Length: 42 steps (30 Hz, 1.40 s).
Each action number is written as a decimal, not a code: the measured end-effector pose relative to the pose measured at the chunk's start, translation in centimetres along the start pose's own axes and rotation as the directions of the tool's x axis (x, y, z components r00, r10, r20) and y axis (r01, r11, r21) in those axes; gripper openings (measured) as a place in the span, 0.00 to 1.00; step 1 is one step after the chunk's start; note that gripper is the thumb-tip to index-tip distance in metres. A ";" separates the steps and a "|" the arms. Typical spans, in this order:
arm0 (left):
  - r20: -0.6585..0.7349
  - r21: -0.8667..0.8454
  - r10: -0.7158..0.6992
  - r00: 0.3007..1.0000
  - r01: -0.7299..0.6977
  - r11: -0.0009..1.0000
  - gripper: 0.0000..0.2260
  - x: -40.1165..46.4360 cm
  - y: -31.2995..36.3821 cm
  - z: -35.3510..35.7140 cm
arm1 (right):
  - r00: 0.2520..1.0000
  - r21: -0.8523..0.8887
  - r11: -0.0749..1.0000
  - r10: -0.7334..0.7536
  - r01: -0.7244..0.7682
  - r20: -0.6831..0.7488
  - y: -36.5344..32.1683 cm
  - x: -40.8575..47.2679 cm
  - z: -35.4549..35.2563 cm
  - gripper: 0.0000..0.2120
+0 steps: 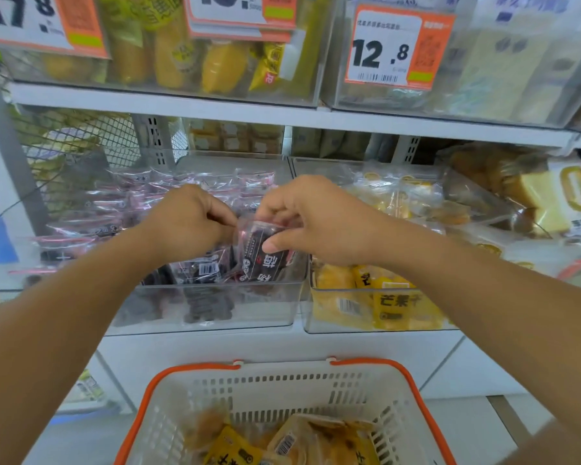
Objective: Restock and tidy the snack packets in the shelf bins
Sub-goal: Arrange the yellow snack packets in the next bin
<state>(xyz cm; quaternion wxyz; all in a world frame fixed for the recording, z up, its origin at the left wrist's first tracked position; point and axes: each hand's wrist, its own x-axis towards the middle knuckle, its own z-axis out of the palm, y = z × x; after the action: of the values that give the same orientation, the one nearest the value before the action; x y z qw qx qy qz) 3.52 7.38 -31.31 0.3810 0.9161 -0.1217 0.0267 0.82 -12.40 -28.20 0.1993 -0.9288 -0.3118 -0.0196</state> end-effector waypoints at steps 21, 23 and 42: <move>-0.006 0.115 0.093 0.996 -0.092 0.989 0.04 -0.4 -0.5 0.7 | 0.999 -0.612 0.789 -0.029 0.043 0.033 -2.2 -0.3 4.9 0.13; -0.042 0.157 0.158 0.987 -0.150 0.976 0.04 -0.5 -0.6 1.2 | 0.996 -0.641 0.763 -0.081 0.081 0.030 -2.6 -0.7 4.2 0.14; 0.207 0.355 0.482 0.851 -0.525 0.774 0.30 -2.5 9.0 10.2 | 0.790 -0.439 0.658 0.495 -0.612 -0.360 10.5 -18.4 -7.6 0.42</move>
<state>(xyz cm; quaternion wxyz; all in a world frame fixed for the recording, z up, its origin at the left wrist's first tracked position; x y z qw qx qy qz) -1.55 -5.47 -32.66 0.1585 0.9078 -0.3741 0.1041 -7.18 -33.46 -27.95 -0.0393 -0.9888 0.0287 -0.1409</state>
